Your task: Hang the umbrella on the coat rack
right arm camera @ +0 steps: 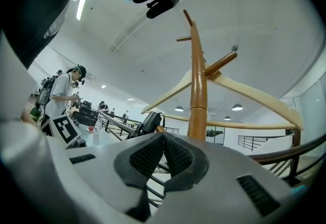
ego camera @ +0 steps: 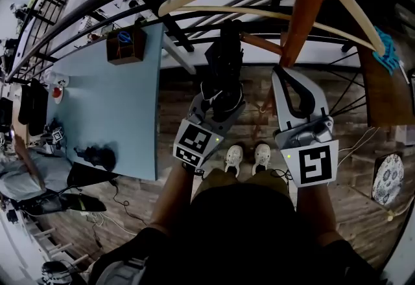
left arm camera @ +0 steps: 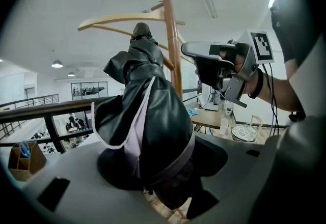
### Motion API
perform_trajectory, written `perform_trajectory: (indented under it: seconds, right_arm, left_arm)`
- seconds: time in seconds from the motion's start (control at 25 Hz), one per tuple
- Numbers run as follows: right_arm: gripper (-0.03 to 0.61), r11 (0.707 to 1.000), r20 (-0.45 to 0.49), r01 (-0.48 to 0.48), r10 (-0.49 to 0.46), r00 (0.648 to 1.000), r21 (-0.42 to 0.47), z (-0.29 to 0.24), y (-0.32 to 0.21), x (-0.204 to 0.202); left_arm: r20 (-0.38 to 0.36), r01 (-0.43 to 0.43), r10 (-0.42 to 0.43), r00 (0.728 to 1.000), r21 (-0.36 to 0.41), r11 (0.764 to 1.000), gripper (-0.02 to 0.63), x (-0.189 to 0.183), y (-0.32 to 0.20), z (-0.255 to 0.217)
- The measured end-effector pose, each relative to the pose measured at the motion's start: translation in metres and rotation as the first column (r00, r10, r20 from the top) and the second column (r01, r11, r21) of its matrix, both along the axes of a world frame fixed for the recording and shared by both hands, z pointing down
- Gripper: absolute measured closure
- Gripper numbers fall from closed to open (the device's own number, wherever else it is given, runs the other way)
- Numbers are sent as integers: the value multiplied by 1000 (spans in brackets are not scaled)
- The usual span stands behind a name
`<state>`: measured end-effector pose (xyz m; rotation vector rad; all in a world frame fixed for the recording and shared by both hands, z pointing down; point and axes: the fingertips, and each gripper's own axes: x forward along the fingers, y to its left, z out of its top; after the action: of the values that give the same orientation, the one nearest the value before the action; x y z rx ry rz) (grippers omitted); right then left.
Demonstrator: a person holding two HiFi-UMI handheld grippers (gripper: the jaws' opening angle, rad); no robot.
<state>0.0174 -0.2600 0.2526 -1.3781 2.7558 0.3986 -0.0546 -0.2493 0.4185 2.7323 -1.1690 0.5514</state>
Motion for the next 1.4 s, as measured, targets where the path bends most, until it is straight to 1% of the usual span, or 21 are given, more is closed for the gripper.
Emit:
perform_trajectory:
  seconds: [0.24,0.48,0.72,0.96,1.4]
  right_arm:
    - [549,1000,-3,-15,15,1000,-11,5,1,-4]
    - [548,1000,2,-23,23,1000,-12,4,2,-3]
    - [549,1000,2,-27,27,1000,-8,4,5,-6]
    - [548,999,5,-32,32,999,-4,4,6,-7]
    - [548,998,-11,-60,60,998,-14,6,11,-3]
  left_arm:
    - [11,-43,43,999,-7,999,357,-3,10,3]
    - [37,-75,76,996,-20,997,356,-1,21,10]
    - [40,-77,79,996,-43,996,356,-7,27,19]
    - [73,-81,85,994,-55,995,356,-12,32,29]
    - [71,-101,109,991,-101,990,356,-10,38,47]
